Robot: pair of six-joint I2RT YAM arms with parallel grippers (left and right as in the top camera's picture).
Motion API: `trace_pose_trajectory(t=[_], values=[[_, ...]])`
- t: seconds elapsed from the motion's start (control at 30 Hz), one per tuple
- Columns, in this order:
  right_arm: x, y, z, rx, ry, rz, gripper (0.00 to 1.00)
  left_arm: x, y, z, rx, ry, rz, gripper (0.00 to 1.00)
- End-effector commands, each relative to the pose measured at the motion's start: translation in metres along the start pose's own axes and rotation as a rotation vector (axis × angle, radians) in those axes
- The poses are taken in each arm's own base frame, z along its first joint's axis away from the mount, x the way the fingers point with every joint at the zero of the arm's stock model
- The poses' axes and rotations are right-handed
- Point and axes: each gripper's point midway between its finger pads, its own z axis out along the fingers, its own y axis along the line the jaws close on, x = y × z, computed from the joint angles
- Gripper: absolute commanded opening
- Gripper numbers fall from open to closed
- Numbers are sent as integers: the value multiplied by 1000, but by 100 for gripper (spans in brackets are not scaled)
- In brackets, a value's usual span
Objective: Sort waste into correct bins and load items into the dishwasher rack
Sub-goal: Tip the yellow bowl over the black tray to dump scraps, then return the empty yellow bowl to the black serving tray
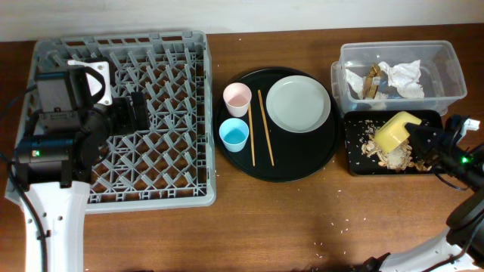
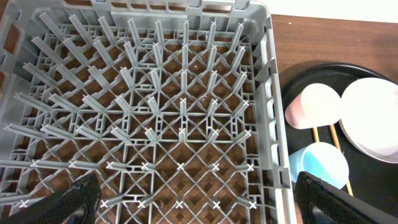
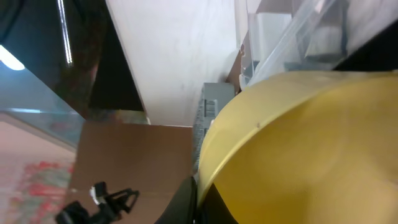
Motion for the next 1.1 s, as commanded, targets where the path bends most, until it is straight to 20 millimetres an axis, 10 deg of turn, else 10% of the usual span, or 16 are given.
trace_pose_trajectory(t=[0.0,0.4,0.7,0.87,1.07], values=[[3,5,0,-33,-7,65,4,-6,0,-5,7,-18,12,99],[27,38,18,-40,58,-5,4,-6,0,-5,7,-18,12,99],[123,101,77,-24,370,-298,4,-6,0,-5,7,-18,12,99],[193,59,119,234,707,-457,4,-6,0,-5,7,-18,12,99],[209,-8,145,807,735,-612,4,-6,0,-5,7,-18,12,99]])
